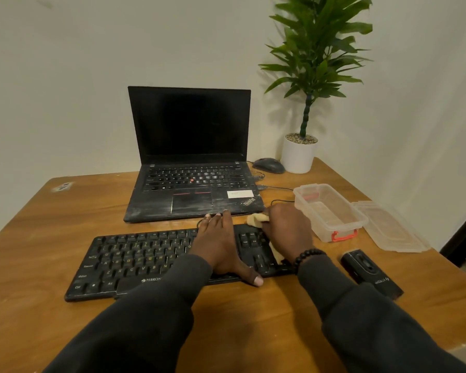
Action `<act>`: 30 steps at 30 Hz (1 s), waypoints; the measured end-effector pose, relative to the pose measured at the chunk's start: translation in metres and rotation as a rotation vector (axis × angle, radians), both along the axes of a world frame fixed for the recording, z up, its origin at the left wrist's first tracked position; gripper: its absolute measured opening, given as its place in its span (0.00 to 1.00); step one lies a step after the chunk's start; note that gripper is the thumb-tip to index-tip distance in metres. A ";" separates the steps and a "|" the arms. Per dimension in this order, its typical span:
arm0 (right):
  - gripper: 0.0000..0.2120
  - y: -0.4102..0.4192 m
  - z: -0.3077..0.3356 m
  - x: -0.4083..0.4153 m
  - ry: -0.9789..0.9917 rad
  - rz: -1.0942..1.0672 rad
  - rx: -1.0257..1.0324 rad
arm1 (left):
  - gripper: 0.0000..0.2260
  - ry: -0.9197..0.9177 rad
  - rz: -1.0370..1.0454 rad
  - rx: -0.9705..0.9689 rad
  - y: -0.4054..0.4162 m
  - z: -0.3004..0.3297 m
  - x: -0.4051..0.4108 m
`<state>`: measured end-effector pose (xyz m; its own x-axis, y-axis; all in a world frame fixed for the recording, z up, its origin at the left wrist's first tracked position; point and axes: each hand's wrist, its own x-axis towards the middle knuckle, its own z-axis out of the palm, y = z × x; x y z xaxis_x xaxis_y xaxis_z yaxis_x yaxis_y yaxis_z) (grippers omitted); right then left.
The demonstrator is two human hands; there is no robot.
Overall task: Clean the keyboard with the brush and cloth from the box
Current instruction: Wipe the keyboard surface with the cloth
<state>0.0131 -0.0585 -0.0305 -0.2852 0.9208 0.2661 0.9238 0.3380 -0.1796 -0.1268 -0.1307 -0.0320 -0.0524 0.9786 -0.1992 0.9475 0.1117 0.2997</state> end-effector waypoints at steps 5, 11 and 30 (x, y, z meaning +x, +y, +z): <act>0.04 -0.003 0.004 -0.021 0.298 0.155 -0.305 | 0.69 0.025 -0.018 -0.045 -0.003 0.011 0.007; 0.20 0.020 0.017 0.022 0.670 -0.110 -0.255 | 0.67 0.090 -0.097 -0.132 -0.012 0.023 -0.030; 0.07 -0.019 -0.021 -0.055 0.106 0.236 0.058 | 0.57 0.299 -0.091 -0.228 -0.012 0.020 -0.057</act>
